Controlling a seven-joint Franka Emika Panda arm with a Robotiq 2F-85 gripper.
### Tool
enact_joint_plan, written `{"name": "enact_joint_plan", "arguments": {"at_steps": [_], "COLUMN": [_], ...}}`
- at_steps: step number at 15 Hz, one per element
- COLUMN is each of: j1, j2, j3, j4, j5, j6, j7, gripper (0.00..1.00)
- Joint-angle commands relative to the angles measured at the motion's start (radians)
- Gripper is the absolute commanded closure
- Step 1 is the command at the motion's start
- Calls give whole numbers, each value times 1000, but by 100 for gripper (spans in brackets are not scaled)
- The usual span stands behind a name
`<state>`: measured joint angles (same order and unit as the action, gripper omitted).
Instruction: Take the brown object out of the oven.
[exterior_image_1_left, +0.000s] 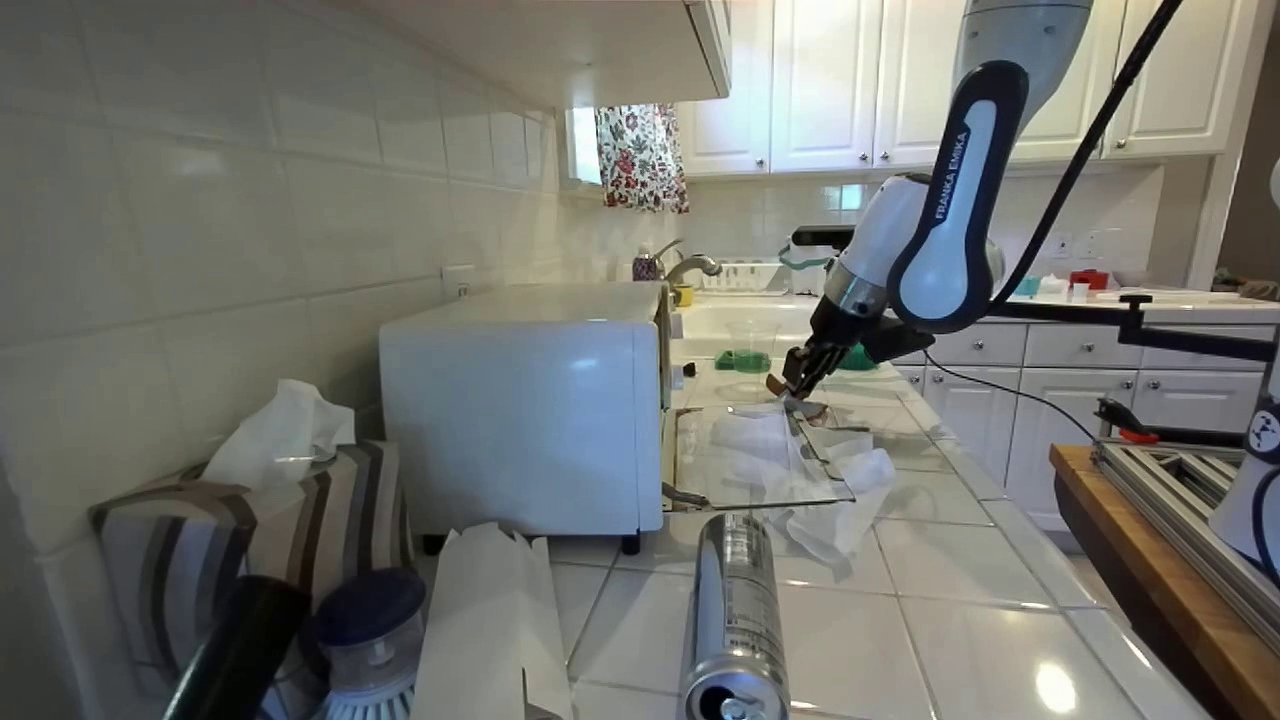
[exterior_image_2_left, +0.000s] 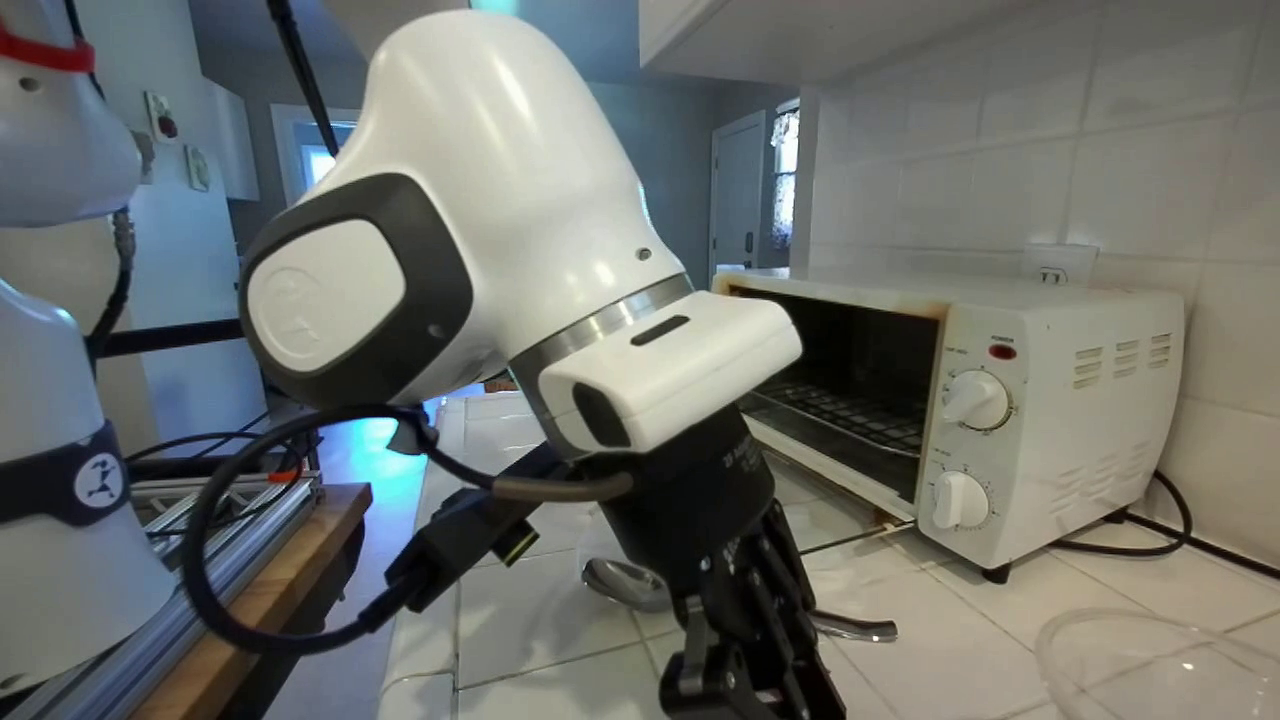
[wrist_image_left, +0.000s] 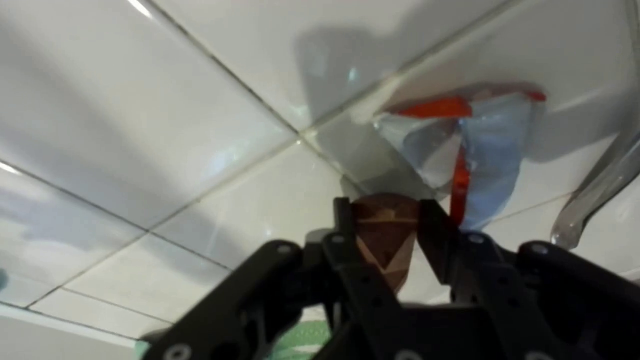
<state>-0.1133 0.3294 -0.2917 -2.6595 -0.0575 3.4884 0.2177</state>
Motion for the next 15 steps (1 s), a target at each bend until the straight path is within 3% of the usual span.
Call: {"name": "enact_joint_plan", "arguments": {"at_steps": [1,5,10,15], "j1": [1,36,90,112], "j2": [62,21,-91,-304], "j3": [59,61,50,50], "j4": [-2,-11,-49,-125], "j5": [96,144,140,86], "j6": [40,31,-20,-160], "j7": [-59,-113,-195,-238], "gripper": [31,2,0,0]}}
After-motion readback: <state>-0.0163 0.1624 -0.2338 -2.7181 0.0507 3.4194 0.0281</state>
